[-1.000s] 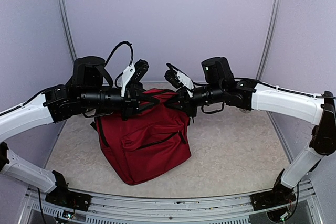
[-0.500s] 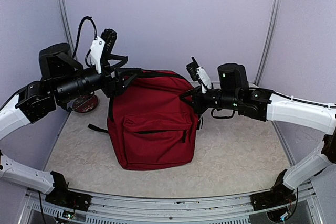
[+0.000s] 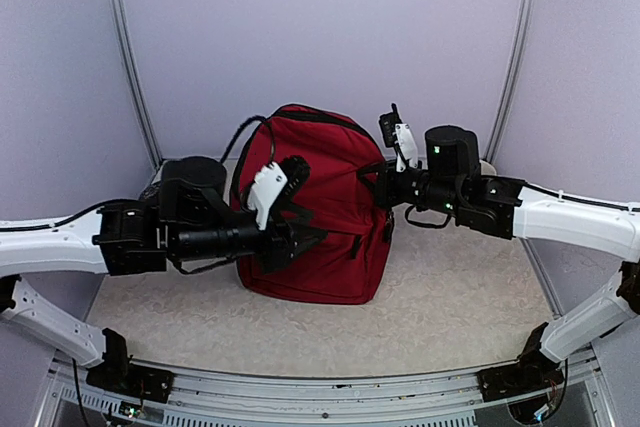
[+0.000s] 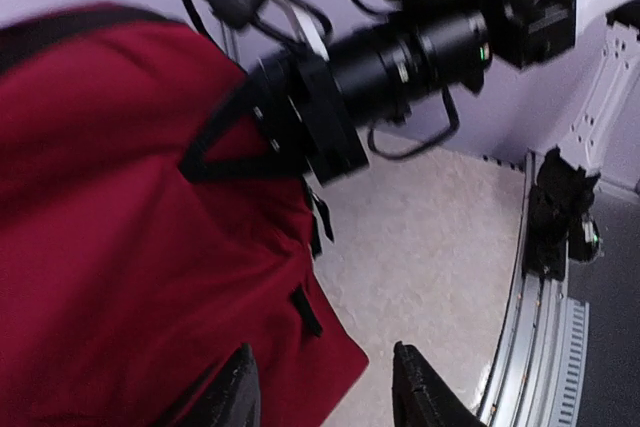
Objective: Pack the student bag
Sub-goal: Pick up the lower front pocket of the student bag.
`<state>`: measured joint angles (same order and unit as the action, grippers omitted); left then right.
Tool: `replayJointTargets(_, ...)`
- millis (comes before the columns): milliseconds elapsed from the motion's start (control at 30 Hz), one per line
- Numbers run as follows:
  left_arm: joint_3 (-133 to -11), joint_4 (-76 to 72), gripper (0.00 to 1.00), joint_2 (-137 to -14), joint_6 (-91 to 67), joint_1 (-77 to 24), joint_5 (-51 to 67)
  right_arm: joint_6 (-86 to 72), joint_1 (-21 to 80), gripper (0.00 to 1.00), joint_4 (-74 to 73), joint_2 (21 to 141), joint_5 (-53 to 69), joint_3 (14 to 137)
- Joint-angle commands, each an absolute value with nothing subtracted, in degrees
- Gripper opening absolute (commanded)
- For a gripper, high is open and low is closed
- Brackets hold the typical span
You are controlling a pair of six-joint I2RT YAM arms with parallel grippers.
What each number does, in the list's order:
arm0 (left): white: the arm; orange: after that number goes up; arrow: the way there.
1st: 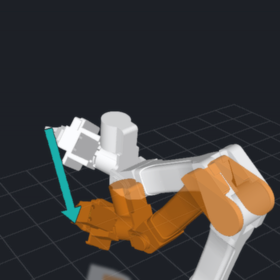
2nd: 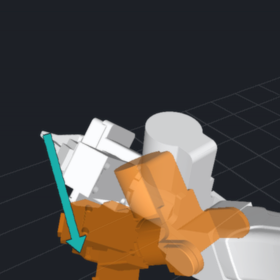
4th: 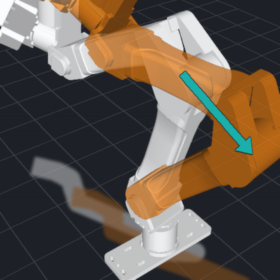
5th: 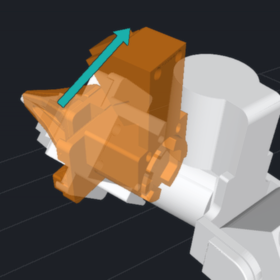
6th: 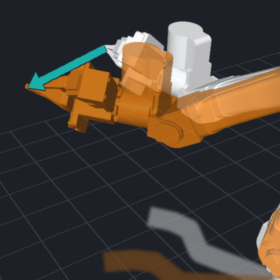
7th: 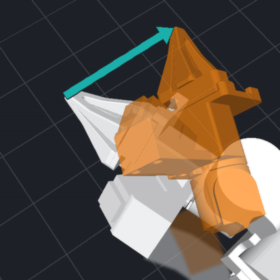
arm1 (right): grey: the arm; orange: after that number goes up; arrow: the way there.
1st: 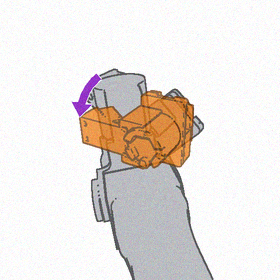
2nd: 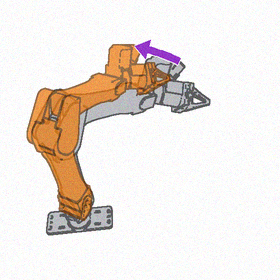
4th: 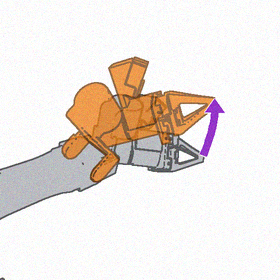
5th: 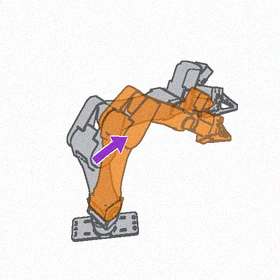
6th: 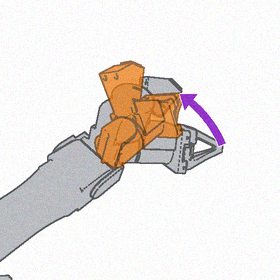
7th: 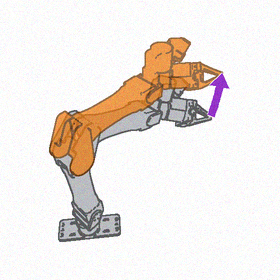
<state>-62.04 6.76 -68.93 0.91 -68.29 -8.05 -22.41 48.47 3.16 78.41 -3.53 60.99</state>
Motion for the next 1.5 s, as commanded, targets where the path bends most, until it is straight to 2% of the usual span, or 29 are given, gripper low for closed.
replayJointTargets(0,-57.3,-1.3,0.40,-74.7,-7.9,-67.5,4.3,-24.0,48.3,0.00,13.9,76.6,-5.1,61.6)
replayJointTargets(233,-58.5,-7.4,0.35,-88.4,-22.1,-60.2,14.0,-23.8,48.8,0.00,14.2,75.6,-5.1,60.2)
replayJointTargets(600,-65.6,-8.9,0.39,-99.3,-23.7,-61.6,13.8,-23.0,48.8,0.00,14.2,73.4,-5.0,58.9)
replayJointTargets(667,-66.1,-8.8,0.35,-100.4,-24.3,-61.4,12.7,-23.0,48.9,0.00,14.2,73.2,-4.7,58.8)
replayJointTargets(867,-66.9,-8.2,0.13,-101.1,-24.6,-61.6,8.0,-22.9,49.0,0.00,14.4,72.6,-4.5,58.3)
replayJointTargets(933,-66.9,-8.1,0.10,-100.9,-24.2,-61.7,7.5,-22.8,48.9,0.00,14.5,72.5,-4.4,58.2)
replayJointTargets(967,-66.8,-8.2,0.12,-100.8,-23.9,-61.8,7.3,-22.8,49.0,0.00,14.6,72.5,-4.3,58.1)
replayJointTargets(1100,-65.6,-9.0,0.30,-99.4,-23.5,-62.0,4.0,-22.4,48.9,0.00,14.6,72.6,-4.3,58.2)
replayJointTargets(1200,-59.4,-15.1,0.34,-96.1,-25.1,-61.8,-1.8,-22.4,48.9,0.00,14.7,72.4,-4.2,58.3)
replayJointTargets(1267,-56.8,-21.2,0.37,-94.4,-24.9,-61.4,-1.2,-22.7,49.0,0.00,14.8,72.0,-4.2,58.2)
replayJointTargets(1467,-61.9,-20.5,0.40,-99.1,-22.9,-62.6,0.7,-23.8,49.1,0.00,16.6,71.5,-2.6,58.4)
